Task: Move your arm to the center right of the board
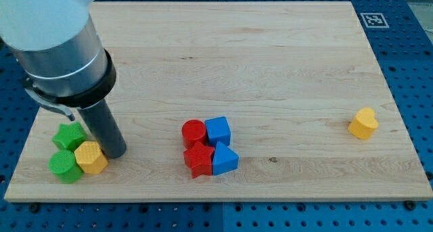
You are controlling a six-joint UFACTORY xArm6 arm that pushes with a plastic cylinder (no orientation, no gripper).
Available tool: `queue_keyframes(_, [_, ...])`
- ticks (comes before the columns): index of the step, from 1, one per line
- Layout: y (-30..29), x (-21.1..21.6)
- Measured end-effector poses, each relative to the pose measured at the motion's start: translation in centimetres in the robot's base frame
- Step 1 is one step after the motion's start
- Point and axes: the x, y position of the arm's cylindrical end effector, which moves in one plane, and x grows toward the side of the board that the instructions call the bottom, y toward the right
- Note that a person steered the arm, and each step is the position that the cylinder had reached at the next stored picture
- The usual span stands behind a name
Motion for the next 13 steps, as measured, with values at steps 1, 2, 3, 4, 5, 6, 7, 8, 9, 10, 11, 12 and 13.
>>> queue_keyframes(1, [0.0,0.0])
queue_keyframes(2, [1.8,-2.4])
queue_keyframes(3, [2.3,-6.6])
queue_keyframes(4, [2.3,-8.0])
queue_keyframes(5, [2.4,-9.7])
queue_keyframes(6, [2.8,-13.3])
queue_keyframes(7, [2.8,-14.8])
queue_keyframes(8, [2.8,-14.8])
queue_keyframes(9, [2.8,-15.3])
queue_keyframes(10, [3.5,-16.8])
queue_keyframes(11, [6.3,-16.9])
queue_keyframes(12, [9.4,-16.9])
queue_keyframes(13, [15.7,-16.5])
